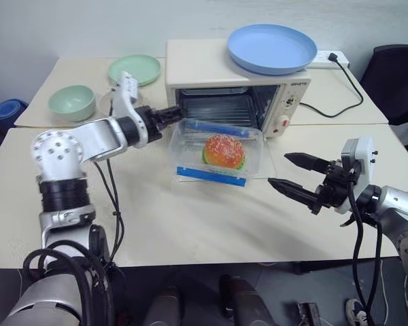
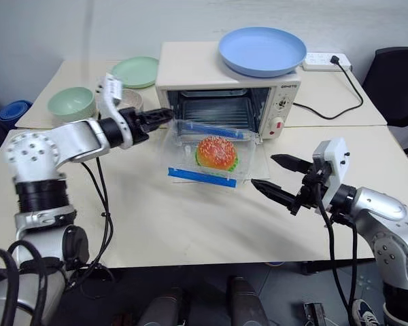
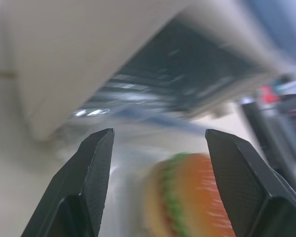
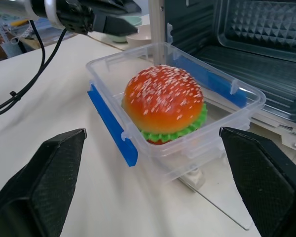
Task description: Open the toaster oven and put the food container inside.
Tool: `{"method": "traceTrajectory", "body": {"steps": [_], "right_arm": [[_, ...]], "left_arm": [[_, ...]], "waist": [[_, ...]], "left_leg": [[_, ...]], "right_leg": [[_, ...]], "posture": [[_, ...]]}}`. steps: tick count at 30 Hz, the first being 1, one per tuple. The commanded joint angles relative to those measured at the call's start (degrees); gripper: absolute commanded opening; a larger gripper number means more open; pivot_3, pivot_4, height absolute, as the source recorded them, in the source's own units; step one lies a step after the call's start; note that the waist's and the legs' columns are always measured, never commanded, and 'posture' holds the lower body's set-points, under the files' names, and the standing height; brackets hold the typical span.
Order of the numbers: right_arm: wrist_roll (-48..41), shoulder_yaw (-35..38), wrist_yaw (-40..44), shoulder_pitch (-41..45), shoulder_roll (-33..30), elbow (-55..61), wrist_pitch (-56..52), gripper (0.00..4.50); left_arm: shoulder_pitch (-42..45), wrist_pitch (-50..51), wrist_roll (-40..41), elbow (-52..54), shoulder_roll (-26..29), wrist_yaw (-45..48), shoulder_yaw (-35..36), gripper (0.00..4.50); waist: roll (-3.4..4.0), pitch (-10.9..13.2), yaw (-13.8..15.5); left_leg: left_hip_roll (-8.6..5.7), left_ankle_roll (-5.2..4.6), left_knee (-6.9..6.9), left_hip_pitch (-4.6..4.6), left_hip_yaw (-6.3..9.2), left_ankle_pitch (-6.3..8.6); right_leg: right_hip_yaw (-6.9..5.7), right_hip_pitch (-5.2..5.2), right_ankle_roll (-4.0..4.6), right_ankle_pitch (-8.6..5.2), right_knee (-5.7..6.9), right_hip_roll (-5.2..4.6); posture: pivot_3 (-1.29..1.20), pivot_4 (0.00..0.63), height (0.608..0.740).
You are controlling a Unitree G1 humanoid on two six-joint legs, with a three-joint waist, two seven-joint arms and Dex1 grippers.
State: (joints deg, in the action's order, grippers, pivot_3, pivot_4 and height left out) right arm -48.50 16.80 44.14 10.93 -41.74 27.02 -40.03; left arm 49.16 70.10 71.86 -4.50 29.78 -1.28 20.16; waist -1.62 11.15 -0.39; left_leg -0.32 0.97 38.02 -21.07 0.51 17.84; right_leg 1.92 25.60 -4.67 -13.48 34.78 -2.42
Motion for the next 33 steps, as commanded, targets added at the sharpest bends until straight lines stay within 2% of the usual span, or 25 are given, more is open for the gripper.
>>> {"method": "traceTrajectory", "body": {"steps": [1, 4, 7, 10, 11, 15, 20, 25, 29, 33], "right_arm": [[-3.3, -0.9, -0.3, 0.2, 0.6, 3.4, -1.2, 3.36], [-3.5, -2.6, -0.8, 0.2, 1.0, 4.6, -1.5, 2.37], [-4.5, -4.5, -1.7, -0.1, 1.9, 5.8, -2.4, 1.43], [-1.9, -7.9, -2.9, 0.0, 2.8, 6.1, -2.1, 0.44], [0.1, -9.5, -3.8, 0.4, 3.2, 5.6, -1.5, 0.11], [5.2, -13.7, -8.0, 3.7, 6.1, 2.8, -1.0, 0.04], [11.6, -16.6, -11.1, 6.8, 8.5, -1.1, 0.3, 0.04], [19.1, -16.4, -19.0, 12.5, 13.9, -9.2, 2.6, 0.04], [24.0, -18.0, -20.2, 17.7, 17.3, -16.6, 6.8, 0.04], [29.2, -18.9, -21.4, 24.3, 21.2, -27.8, 12.5, 0.04]], "left_arm": [[-3.4, -2.4, 1.6, 6.3, 4.9, 15.2, 3.0, 2.6], [-6.5, -4.2, -1.7, 7.6, 10.3, 25.7, 1.3, 1.7], [-12.4, -7.7, -6.3, 13.9, 17.5, 41.5, -3.5, 0.85], [-17.2, -18.3, -18.7, 17.1, 22.4, 51.2, -12.6, 0.01], [-18.0, -21.7, -22.4, 16.9, 22.8, 52.9, -15.2, 0.0], [-16.7, -29.0, -32.3, 13.9, 19.3, 54.1, -22.7, 0.0], [-14.5, -34.0, -41.2, 10.6, 13.4, 53.5, -29.1, 0.0], [-10.2, -37.0, -46.4, 4.2, 5.0, 48.9, -29.3, 0.0], [-1.9, -42.2, -52.2, -10.0, -3.9, 38.9, -26.8, 0.0], [3.5, -47.1, -55.3, -18.4, -8.2, 36.4, -25.7, 0.0]], "waist": [[0.0, 0.0, 0.1], [0.0, 0.0, 0.4], [-0.01, 0.0, 0.2], [0.0, 0.0, 0.3], [0.0, 0.0, 0.4], [-0.01, 0.0, 0.3], [-0.01, 0.0, 0.3], [-0.01, 0.0, 0.2], [-0.01, 0.0, 0.3], [-0.01, 0.0, 0.0]], "left_leg": [[0.02, 0.04, 0.0, 0.02, -0.01, 0.02], [-0.01, -0.21, 0.03, 0.03, 0.06, 0.13], [-0.05, -0.28, 0.04, -0.01, 0.15, 0.1], [-0.04, -0.35, 0.02, -0.01, 0.11, 0.14], [-0.05, -0.36, 0.02, 0.0, 0.13, 0.13], [0.0, -0.44, 0.04, -0.1, 0.13, 0.05], [-0.02, -0.52, 0.04, -0.12, 0.13, 0.07], [-0.04, -0.56, 0.06, -0.12, 0.1, 0.09], [-0.04, -0.55, 0.11, -0.11, 0.08, 0.08], [-0.06, -0.59, 0.09, -0.12, -0.02, 0.06]], "right_leg": [[0.0, -0.01, 0.12, -0.07, 0.08, -0.02], [-0.03, -0.03, 0.17, -0.1, 0.09, -0.01], [-0.02, -0.07, 0.21, -0.12, 0.06, 0.01], [0.01, -0.08, 0.35, -0.2, -0.01, -0.05], [0.04, -0.09, 0.51, -0.29, -0.03, -0.06], [0.12, -0.11, 0.81, -0.41, -0.22, -0.11], [0.11, -0.1, 0.21, -0.07, -0.16, 0.0], [0.03, -0.07, 0.06, 0.02, -0.1, -0.01], [-0.04, -0.04, 0.02, 0.06, 0.01, 0.01], [-0.05, -0.01, -0.02, 0.15, 0.01, 0.08]], "posture": [[0.0, 0.15, 0.74], [0.0, 0.15, 0.74], [0.0, 0.15, 0.74], [0.0, 0.15, 0.74], [0.0, 0.15, 0.74], [0.0, 0.15, 0.74], [0.0, 0.15, 0.74], [0.0, 0.15, 0.74], [0.0, 0.15, 0.74], [0.0, 0.15, 0.74]]}}
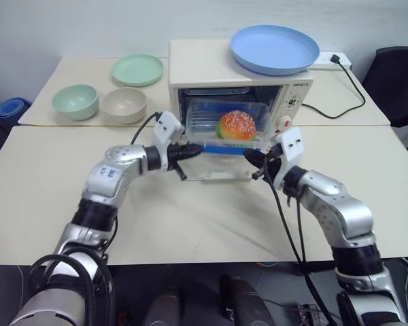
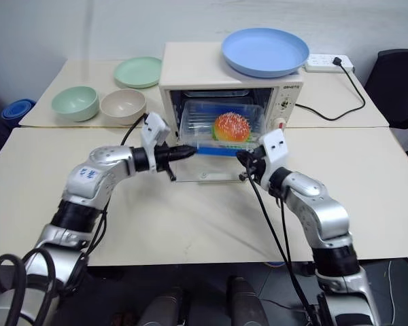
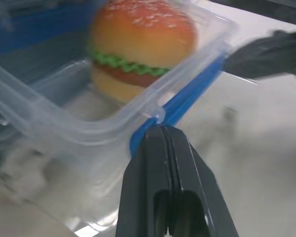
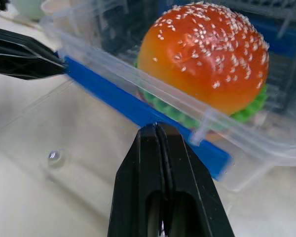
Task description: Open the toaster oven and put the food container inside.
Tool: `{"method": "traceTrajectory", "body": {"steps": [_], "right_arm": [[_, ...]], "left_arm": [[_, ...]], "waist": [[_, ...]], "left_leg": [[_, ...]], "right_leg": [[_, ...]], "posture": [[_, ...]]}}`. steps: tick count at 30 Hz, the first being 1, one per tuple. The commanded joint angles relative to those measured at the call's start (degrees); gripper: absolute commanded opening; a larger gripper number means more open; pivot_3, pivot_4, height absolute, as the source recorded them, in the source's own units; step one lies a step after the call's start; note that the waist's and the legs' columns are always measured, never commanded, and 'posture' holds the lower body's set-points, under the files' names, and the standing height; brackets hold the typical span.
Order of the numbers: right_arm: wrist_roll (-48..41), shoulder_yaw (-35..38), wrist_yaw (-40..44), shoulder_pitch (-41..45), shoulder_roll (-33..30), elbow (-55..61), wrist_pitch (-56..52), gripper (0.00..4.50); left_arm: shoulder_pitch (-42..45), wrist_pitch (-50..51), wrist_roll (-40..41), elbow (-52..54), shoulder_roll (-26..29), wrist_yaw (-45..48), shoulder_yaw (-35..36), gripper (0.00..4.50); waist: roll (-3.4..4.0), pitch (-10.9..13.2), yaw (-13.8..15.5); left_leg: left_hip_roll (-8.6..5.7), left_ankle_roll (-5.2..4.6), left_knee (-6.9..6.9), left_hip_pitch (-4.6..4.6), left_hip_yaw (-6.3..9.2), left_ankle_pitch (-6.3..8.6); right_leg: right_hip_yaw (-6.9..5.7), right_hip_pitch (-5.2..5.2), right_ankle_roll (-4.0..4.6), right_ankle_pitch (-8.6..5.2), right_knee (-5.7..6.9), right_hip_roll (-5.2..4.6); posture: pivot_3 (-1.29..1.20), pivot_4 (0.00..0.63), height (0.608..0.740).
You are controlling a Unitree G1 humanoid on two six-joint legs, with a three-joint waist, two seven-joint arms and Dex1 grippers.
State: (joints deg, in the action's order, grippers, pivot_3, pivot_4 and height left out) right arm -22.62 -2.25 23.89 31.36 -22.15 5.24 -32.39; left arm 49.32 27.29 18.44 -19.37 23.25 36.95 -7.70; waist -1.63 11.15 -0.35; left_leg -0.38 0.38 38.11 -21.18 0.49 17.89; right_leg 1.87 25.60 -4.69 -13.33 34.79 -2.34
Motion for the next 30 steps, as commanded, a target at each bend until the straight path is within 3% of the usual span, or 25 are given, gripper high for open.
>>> {"method": "traceTrajectory", "body": {"steps": [1, 6, 10, 17, 21, 24, 30], "right_arm": [[4.3, 0.2, -1.3, 5.4, 2.4, -8.7, 6.2, 0.04], [8.5, 1.4, -3.0, 12.9, 5.6, -21.8, 13.3, 0.04], [7.8, 3.0, -1.7, 14.5, 6.2, -23.4, 14.9, 0.04], [-5.2, 7.2, 5.8, -0.1, -0.7, 5.2, -1.3, 0.04], [-12.3, 10.1, 9.7, -11.9, -7.5, 19.2, -9.3, 0.0], [-13.8, 11.3, 11.6, -19.1, -11.6, 22.6, -11.3, 0.0], [-8.8, 9.0, 7.2, -23.2, -8.8, 17.0, -8.2, 0.0]], "left_arm": [[4.4, -5.2, -2.4, -5.2, -2.4, -2.3, 2.6, 0.0], [7.1, -6.9, -3.1, -9.3, -4.2, -2.1, 4.5, 0.0], [5.1, -4.0, -0.9, -4.0, -1.8, 2.2, 6.3, 0.0], [-4.5, 11.1, 12.6, 17.4, 13.9, 15.2, 15.6, 0.0], [-10.1, 15.2, 17.1, 24.0, 25.4, 23.8, 19.5, 1.14], [-12.1, 16.8, 19.4, 25.2, 30.8, 27.1, 22.2, 2.05], [-13.4, 16.4, 19.5, 24.6, 33.8, 27.6, 23.7, 3.86]], "waist": [[0.0, 0.0, -0.1], [0.0, 0.0, -0.4], [0.0, 0.0, -0.9], [0.02, 0.0, -1.4], [0.03, 0.0, -1.3], [0.02, 0.0, -1.2], [-0.04, 0.0, -1.3]], "left_leg": [[0.0, 0.0, -0.01, 0.01, -0.03, 0.0], [0.03, -0.01, -0.07, -0.07, -0.09, 0.01], [0.04, -0.01, -0.12, -0.14, -0.08, 0.01], [0.14, 0.13, -0.09, -0.94, -0.09, 0.0], [0.14, 0.13, -0.07, -0.93, 0.03, 0.01], [0.08, 0.07, -0.04, -0.75, 0.01, 0.02], [0.09, -0.04, -0.03, 0.27, -0.12, -0.03]], "right_leg": [[0.01, 0.0, -0.01, 0.01, 0.08, -0.03], [0.04, 0.1, -0.05, 0.04, 0.14, -0.15], [0.04, 0.14, -0.06, 0.04, 0.05, -0.18], [0.26, 1.13, -0.06, 0.03, 0.32, -0.17], [0.24, 1.05, 0.04, -0.02, 0.32, -0.18], [0.15, 0.8, 0.04, -0.02, 0.25, -0.2], [0.06, -0.25, 0.34, -0.23, -0.22, 0.03]], "posture": [[0.0, 0.15, 0.74], [0.0, 0.15, 0.74], [0.0, 0.15, 0.74], [0.0, 0.15, 0.74], [0.0, 0.15, 0.74], [0.0, 0.15, 0.74], [0.0, 0.15, 0.74]]}}
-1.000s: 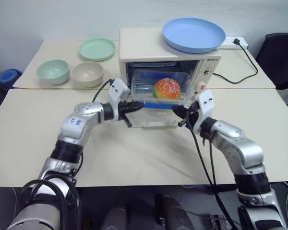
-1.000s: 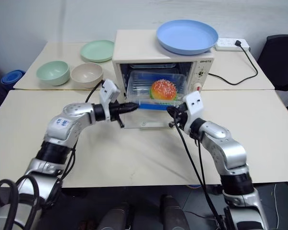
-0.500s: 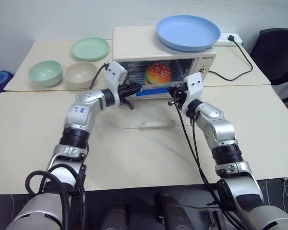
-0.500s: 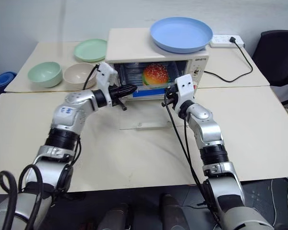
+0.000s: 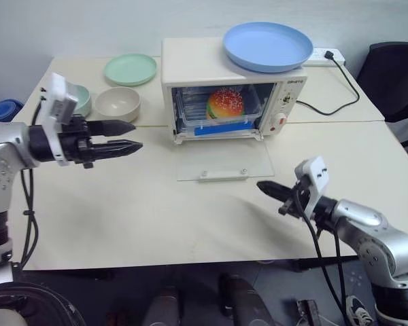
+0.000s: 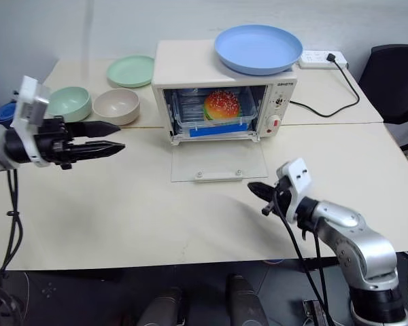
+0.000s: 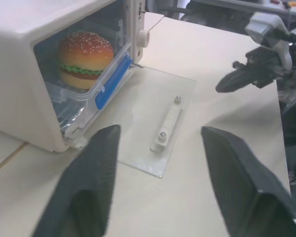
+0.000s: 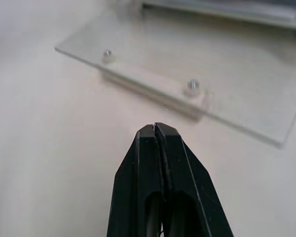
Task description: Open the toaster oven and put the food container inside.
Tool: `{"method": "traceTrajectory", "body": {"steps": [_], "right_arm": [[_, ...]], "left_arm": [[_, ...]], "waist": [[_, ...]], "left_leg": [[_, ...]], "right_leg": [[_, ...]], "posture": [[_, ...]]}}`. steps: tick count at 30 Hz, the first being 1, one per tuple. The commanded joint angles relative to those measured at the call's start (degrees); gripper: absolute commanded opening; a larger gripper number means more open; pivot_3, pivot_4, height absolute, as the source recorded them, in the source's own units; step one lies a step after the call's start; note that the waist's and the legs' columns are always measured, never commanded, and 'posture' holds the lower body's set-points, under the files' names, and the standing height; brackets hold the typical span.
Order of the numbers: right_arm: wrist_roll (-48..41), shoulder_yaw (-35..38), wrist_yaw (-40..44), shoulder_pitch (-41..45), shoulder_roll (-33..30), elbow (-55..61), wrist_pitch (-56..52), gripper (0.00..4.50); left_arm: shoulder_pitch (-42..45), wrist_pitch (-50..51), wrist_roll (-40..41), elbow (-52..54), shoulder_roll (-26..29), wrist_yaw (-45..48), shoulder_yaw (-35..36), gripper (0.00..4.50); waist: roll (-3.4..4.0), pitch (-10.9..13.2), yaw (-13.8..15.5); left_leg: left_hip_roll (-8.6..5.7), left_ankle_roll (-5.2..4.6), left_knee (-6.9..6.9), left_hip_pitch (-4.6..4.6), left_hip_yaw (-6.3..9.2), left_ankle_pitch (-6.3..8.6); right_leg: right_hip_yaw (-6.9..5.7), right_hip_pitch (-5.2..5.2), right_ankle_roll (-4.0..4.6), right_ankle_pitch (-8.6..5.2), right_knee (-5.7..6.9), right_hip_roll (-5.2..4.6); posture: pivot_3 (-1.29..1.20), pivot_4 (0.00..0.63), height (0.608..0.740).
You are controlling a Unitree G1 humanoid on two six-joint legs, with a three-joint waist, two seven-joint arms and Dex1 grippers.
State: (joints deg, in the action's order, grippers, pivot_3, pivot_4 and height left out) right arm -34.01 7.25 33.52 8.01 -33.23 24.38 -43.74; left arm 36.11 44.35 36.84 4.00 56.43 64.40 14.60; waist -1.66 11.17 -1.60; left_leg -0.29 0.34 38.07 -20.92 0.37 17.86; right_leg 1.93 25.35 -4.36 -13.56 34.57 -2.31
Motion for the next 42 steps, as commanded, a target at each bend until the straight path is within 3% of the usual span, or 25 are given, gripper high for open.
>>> {"method": "traceTrajectory", "body": {"steps": [1, 2, 3, 11, 16, 22, 28, 32, 36, 42], "right_arm": [[4.0, -1.3, -3.3, 0.4, 3.5, -4.0, 4.5, 0.0], [5.3, -1.8, -4.1, 0.9, 4.7, -5.8, 5.9, 0.0], [6.5, -2.1, -4.8, 1.8, 5.9, -7.7, 7.3, 0.0], [10.8, -2.8, -4.6, 9.7, 10.3, -19.5, 14.3, 0.0], [8.8, -1.2, -2.6, 14.1, 9.8, -18.8, 13.5, 0.0], [-4.2, 11.0, -2.7, 26.5, 4.3, -16.3, 4.6, 0.0], [-7.3, 12.8, 5.5, 25.3, -7.2, -15.0, -0.5, 0.0], [-13.3, 15.2, 15.5, 21.6, -16.2, -13.1, -5.7, 0.9], [-16.9, 18.0, 25.1, 19.9, -24.6, -15.7, -8.2, 2.3], [-17.4, 17.6, 29.7, 20.3, -28.6, -17.3, -8.2, 4.35]], "left_arm": [[-0.3, -0.3, 1.4, 1.3, 0.5, -0.2, 1.8, 4.17], [-0.3, -0.2, 1.6, 1.4, 0.5, -0.3, 2.0, 4.46], [-0.3, -0.3, 1.5, 1.6, 0.4, -0.7, 2.2, 4.49], [-0.5, -0.8, 1.5, 2.7, 0.8, -1.7, 2.2, 4.49], [-0.9, -1.7, 1.0, 2.6, 0.6, -2.1, 2.1, 4.49], [-1.0, -3.5, 0.0, 1.6, 0.0, -3.8, 2.1, 4.49], [-2.4, -4.5, 0.2, 0.6, 0.8, -3.3, 3.1, 4.49], [-3.6, -5.4, 0.0, -0.4, 2.2, -2.2, 4.1, 4.5], [-4.7, -5.6, 0.2, -0.9, 4.6, -0.3, 5.8, 4.5], [-4.8, -5.1, 1.0, -1.8, 6.9, 1.2, 7.6, 4.5]], "waist": [[-0.04, 0.0, -0.1], [-0.04, 0.0, -0.2], [-0.04, 0.0, -0.2], [-0.04, 0.0, -0.1], [-0.03, 0.0, -0.2], [0.21, 0.1, -0.1], [0.13, 0.1, 0.2], [0.21, 0.1, 0.1], [0.22, 0.1, -0.2], [0.22, 0.1, -0.1]], "left_leg": [[-0.01, -0.06, -0.01, 0.0, 0.0, -0.04], [0.01, -0.05, -0.01, 0.03, -0.05, -0.04], [0.02, -0.05, -0.01, 0.0, -0.07, -0.04], [0.01, 0.05, -0.05, -0.13, 0.01, 0.04], [0.01, 0.06, -0.04, -0.13, -0.03, 0.04], [-0.01, 0.05, -0.01, -0.17, -0.07, 0.03], [0.07, 0.12, -0.14, -0.34, 0.45, 0.09], [0.03, 0.03, -0.14, -0.38, 0.3, 0.13], [0.06, -0.05, -0.12, -0.19, 0.01, 0.18], [0.09, -0.06, -0.04, -0.04, -0.11, 0.17]], "right_leg": [[0.01, 0.0, 0.04, -0.01, -0.01, 0.08], [0.06, 0.0, 0.01, 0.01, 0.04, 0.13], [0.08, 0.08, -0.06, 0.04, 0.15, 0.14], [0.07, 0.34, -0.15, 0.09, 0.44, -0.1], [0.08, 0.35, -0.16, 0.11, 0.47, -0.13], [0.11, 0.41, -0.22, 0.15, 0.5, -0.17], [0.0, 0.27, -0.03, 0.04, 0.39, -0.19], [0.01, 0.29, -0.1, 0.02, 0.35, -0.21], [-0.02, 0.29, -0.16, 0.02, 0.21, -0.12], [0.03, 0.23, -0.13, 0.0, 0.29, -0.02]], "posture": [[0.0, 0.15, 0.74], [0.0, 0.15, 0.74], [0.0, 0.15, 0.74], [0.0, 0.15, 0.74], [0.0, 0.15, 0.74], [0.0, 0.15, 0.74], [0.0, 0.15, 0.74], [0.0, 0.15, 0.74], [0.0, 0.15, 0.74], [0.0, 0.15, 0.74]]}}
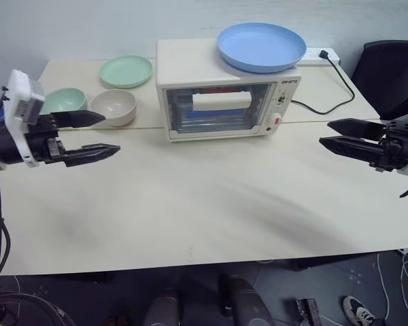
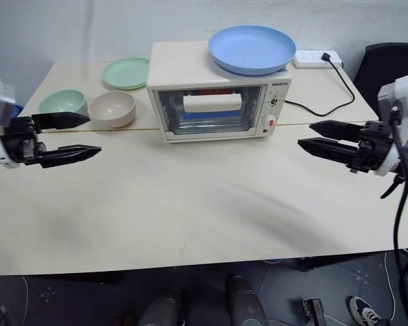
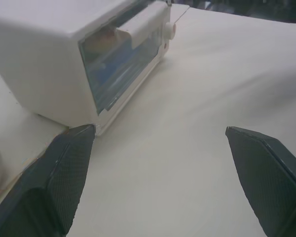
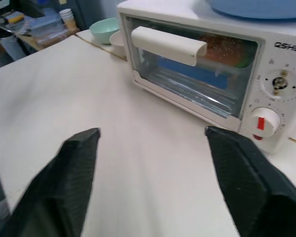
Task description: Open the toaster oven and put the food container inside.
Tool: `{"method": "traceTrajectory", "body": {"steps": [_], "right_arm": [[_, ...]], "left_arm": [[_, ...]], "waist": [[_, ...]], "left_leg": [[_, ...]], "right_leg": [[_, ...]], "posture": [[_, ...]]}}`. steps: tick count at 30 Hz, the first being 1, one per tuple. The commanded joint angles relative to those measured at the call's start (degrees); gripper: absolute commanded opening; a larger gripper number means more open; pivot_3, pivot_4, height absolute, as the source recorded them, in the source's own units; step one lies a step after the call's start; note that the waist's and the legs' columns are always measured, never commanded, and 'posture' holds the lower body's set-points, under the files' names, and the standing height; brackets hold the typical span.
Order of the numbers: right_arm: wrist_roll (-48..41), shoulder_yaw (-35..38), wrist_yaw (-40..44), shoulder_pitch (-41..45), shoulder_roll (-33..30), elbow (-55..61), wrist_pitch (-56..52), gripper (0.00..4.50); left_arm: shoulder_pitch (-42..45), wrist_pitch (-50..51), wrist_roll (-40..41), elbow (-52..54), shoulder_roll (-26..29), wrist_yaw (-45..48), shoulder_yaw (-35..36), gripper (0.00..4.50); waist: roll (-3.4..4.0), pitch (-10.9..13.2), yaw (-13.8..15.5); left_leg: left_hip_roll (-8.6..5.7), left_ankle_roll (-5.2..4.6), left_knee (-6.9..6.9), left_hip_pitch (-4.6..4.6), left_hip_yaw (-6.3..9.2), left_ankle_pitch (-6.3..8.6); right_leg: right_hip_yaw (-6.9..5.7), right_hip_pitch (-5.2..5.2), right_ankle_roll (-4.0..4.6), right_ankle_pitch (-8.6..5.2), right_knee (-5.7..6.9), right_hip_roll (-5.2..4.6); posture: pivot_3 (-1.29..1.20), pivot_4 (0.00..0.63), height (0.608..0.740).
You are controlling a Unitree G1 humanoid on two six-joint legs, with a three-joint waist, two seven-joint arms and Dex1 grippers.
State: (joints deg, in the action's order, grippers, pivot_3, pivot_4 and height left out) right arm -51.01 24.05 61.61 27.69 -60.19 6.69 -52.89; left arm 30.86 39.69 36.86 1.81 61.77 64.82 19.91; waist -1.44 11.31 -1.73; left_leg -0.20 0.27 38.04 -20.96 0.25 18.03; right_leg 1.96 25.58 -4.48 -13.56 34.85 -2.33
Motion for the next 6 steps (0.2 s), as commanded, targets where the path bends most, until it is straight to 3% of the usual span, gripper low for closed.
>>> {"method": "traceTrajectory", "body": {"steps": [1, 6], "right_arm": [[0.3, 0.4, 1.6, 0.8, -1.6, 0.2, 1.6, 4.48], [6.2, -1.9, -1.9, 0.3, 1.0, 0.3, 7.7, 4.48]], "left_arm": [[0.5, -0.2, 1.1, 0.3, 1.8, 0.9, 2.5, 4.5], [-0.8, 0.1, 1.6, 1.6, 1.3, -0.2, 4.2, 4.5]], "waist": [[0.0, 0.0, 0.0], [0.0, 0.0, 0.0]], "left_leg": [[-0.01, 0.0, 0.02, 0.0, -0.02, -0.01], [-0.03, 0.01, 0.05, -0.03, -0.05, -0.02]], "right_leg": [[0.01, 0.0, 0.0, 0.0, 0.01, 0.02], [0.03, 0.04, -0.03, 0.01, 0.09, 0.0]], "posture": [[0.0, 0.15, 0.74], [0.0, 0.15, 0.74]]}}
